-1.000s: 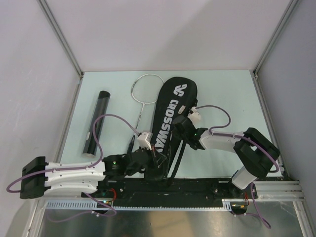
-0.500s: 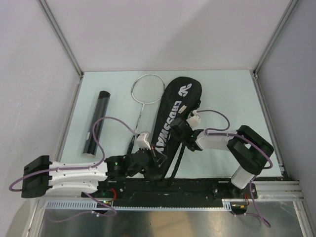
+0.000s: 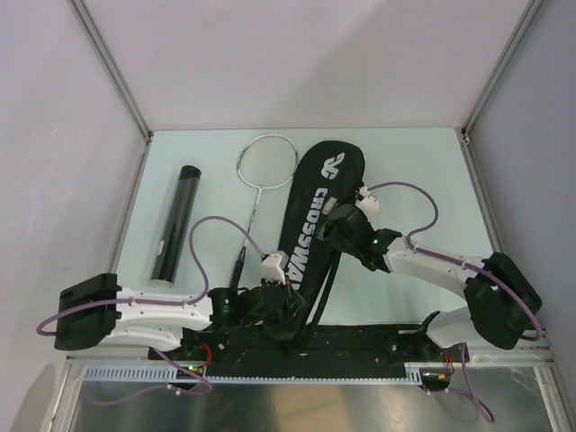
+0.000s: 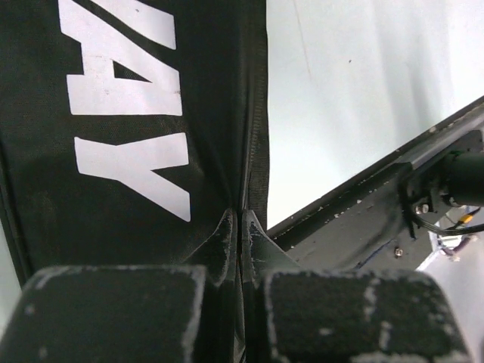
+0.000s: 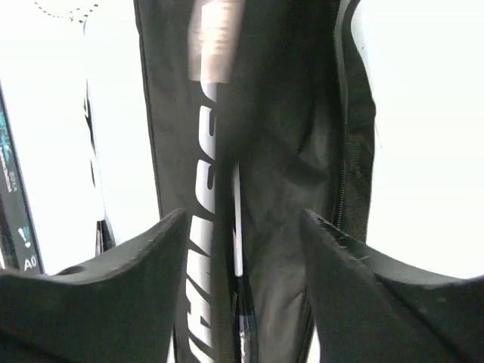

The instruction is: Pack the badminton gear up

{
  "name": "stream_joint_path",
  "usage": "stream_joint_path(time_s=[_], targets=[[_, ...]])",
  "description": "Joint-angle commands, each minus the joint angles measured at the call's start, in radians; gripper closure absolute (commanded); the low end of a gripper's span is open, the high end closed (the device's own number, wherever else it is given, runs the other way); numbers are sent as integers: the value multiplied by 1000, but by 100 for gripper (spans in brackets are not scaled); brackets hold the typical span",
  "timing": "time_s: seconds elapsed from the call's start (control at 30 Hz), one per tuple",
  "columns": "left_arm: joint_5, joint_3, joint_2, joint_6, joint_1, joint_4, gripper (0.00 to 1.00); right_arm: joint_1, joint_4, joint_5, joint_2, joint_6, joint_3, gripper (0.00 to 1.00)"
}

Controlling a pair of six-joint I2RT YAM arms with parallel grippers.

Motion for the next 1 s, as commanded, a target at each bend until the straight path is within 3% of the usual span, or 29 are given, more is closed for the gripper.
stream_joint_path(time_s=[0.0,0.23,0.5,0.77,0.83,0.97], targets=[[17,70,59,42,-8,17,100,-58,-44,-101,-58,-188,16,30],[48,87,101,54,-9,17,100,-183,93,-278,7,-281,2,22],[58,107,109,56,-8,10,100,-257,75,-338,70,-295,4,26],[61,151,154,71,-7,14,100,-258,151,-424,143,-241,3,38],[65,157,158,74,-8,21,100,-260,183,-442,171,-220,3,44],[80,153,166,75,2,61,100,-265,218,-442,199,-197,3,68]])
